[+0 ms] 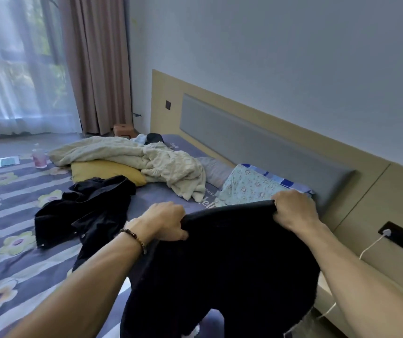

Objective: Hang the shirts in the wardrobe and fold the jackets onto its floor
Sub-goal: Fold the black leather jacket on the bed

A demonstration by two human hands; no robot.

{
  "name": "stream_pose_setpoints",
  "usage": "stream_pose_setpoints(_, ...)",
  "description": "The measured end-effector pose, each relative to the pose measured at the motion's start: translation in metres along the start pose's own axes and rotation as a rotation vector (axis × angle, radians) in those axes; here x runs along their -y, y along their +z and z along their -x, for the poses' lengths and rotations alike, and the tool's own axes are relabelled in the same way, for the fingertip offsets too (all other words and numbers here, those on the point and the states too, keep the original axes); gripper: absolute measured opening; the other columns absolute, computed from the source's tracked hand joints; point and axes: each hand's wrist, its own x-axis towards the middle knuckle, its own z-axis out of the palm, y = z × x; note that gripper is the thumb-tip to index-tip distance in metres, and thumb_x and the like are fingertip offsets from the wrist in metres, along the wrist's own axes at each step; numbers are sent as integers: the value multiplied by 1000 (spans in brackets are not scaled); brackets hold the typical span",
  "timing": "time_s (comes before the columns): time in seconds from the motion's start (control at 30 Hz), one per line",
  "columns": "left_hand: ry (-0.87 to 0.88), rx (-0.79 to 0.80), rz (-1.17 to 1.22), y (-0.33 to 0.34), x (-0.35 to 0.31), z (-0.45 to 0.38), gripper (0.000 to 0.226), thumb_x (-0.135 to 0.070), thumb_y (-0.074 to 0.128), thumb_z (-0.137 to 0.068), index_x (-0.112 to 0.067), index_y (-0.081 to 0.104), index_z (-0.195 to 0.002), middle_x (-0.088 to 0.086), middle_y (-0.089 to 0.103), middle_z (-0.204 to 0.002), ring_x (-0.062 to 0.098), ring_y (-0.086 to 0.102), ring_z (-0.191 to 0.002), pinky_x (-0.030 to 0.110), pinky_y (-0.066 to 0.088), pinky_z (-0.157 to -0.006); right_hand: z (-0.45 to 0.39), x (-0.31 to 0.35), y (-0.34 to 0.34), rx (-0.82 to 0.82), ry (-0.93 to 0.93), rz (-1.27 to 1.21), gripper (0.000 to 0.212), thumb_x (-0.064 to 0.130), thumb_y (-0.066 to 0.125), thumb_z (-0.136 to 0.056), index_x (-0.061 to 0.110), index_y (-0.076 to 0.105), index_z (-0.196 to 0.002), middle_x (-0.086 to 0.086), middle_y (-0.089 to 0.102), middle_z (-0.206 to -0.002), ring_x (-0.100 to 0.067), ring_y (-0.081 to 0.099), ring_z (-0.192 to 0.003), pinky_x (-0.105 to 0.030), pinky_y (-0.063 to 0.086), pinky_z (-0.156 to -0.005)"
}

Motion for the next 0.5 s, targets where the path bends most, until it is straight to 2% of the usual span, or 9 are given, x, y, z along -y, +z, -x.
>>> stream_pose_setpoints(0.1,-115,153,159,27,-3,8,40,-52,71,-72,-20,61,-93,3,64,-96,27,61,-92,31,40,-68,3,5,-8,-101,-4,-39,25,22,57,-80,18,65,-104,-7,61,-107,-33,64,-95,-35,47,-72)
stream_pose_setpoints(0.2,-184,282,185,48,-1,15,40,-48,73,-66,-28,63,-99,-1,67,-96,25,63,-94,33,48,-75,5,15,-17,-168,-35,-43,36,19,57,-80,11,56,-115,-12,64,-107,-37,65,-94,-37,48,-71)
stream_pose_setpoints(0.27,-221,260,176,60,-3,21,28,-38,59,-72,-26,58,-97,2,67,-104,28,63,-101,40,47,-91,11,15,-18,-197,-34,-75,45,17,60,-79,7,50,-122,-17,58,-113,-40,64,-90,-37,43,-64)
stream_pose_setpoints(0.3,-270,212,215,64,-4,23,24,-32,50,-74,-21,55,-95,7,67,-108,32,62,-103,42,45,-93,15,14,-17,-222,-26,-98,47,16,61,-78,6,49,-122,-18,54,-115,-40,62,-88,-37,39,-61)
stream_pose_setpoints(0.33,-330,160,295,66,-5,25,21,-29,44,-75,-16,52,-91,14,66,-110,37,61,-102,40,46,-89,19,12,-16,-254,-10,-122,47,15,63,-75,5,50,-120,-18,50,-114,-39,60,-88,-35,36,-58)
stream_pose_setpoints(0.4,-420,61,534,55,-9,28,15,-20,41,-83,-7,48,-81,29,63,-96,44,61,-88,34,44,-66,26,7,-18,-289,29,-121,45,17,63,-74,7,52,-116,-18,51,-112,-38,56,-94,-34,36,-58)
stream_pose_setpoints(0.43,-456,17,675,46,-13,32,15,-14,41,-86,-4,46,-76,31,59,-81,42,60,-72,31,39,-56,33,3,-20,-261,45,-97,42,18,62,-77,7,52,-116,-18,55,-110,-39,58,-95,-35,39,-60)
stream_pose_setpoints(0.5,-571,-73,938,22,-23,36,18,-5,39,-87,-2,45,-70,18,50,-58,29,51,-43,25,36,-43,42,-2,-23,-152,93,-108,35,19,57,-83,5,52,-115,-20,63,-109,-40,62,-98,-37,42,-68)
